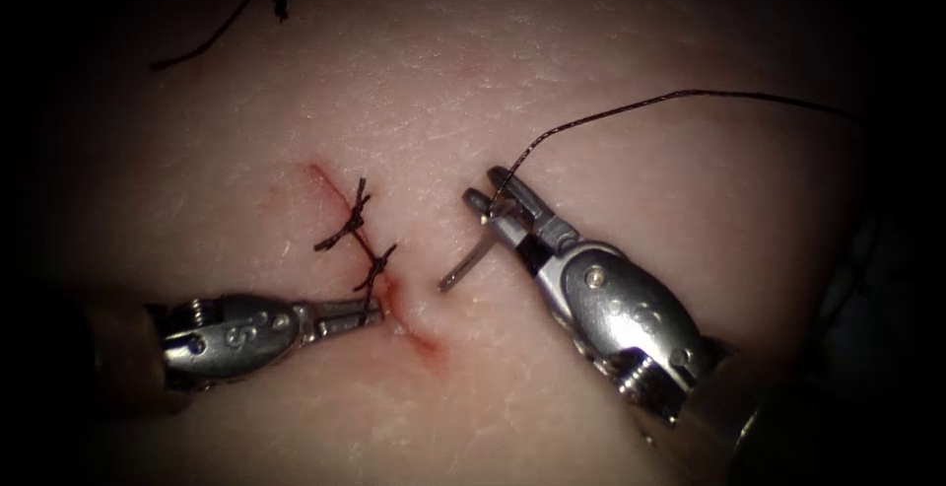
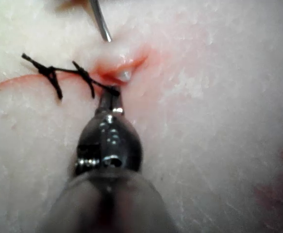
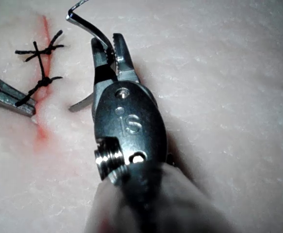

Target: Wound Closure

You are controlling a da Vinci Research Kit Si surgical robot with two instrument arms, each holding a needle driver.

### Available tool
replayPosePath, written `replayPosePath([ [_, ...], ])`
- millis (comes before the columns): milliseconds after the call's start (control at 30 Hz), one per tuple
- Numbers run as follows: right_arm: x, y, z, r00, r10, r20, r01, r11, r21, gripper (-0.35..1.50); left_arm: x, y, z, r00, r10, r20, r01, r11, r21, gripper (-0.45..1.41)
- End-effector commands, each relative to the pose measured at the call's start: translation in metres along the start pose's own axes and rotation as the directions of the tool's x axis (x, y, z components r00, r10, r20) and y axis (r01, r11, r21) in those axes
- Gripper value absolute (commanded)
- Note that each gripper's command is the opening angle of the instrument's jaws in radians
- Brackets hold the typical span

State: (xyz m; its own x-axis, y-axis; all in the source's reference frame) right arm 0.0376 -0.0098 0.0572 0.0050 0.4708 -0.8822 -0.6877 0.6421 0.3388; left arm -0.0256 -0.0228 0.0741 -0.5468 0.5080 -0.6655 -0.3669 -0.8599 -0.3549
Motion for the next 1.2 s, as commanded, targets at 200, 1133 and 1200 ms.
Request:
replayPosePath([
  [200, 0.0001, 0.0004, 0.0003, 1.000, 0.010, -0.007, -0.010, 1.000, -0.004, -0.35, -0.0014, 0.0008, 0.0015, 1.000, -0.010, 0.002, 0.010, 1.000, -0.009, -0.38],
  [1133, -0.0049, -0.0047, 0.0014, 0.898, 0.430, 0.093, -0.437, 0.895, 0.083, -0.35, -0.0005, -0.0003, 0.0017, 0.999, -0.023, 0.025, 0.024, 1.000, -0.020, -0.35],
  [1200, -0.0048, -0.0046, 0.0015, 0.881, 0.459, 0.114, -0.469, 0.879, 0.087, -0.35, -0.0004, -0.0002, 0.0017, 0.999, -0.025, 0.025, 0.025, 0.999, -0.020, -0.35],
])
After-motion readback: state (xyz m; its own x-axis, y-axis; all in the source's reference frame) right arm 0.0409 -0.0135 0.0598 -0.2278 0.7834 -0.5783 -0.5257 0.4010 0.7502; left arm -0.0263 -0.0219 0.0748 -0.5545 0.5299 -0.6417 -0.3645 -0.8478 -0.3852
